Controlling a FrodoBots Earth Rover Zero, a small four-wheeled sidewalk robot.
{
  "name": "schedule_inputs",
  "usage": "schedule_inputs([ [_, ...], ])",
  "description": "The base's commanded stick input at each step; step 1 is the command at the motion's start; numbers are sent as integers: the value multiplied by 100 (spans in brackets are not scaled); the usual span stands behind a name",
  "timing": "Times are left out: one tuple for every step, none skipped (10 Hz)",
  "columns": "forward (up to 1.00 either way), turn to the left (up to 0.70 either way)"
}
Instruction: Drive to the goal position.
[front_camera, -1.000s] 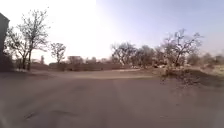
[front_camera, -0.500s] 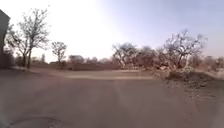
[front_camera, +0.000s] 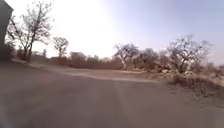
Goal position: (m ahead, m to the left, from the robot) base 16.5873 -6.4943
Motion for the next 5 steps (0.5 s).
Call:
schedule_inputs([
  [70, 0],
  [70, 0],
  [70, 0],
  [70, 0],
  [70, 0],
])
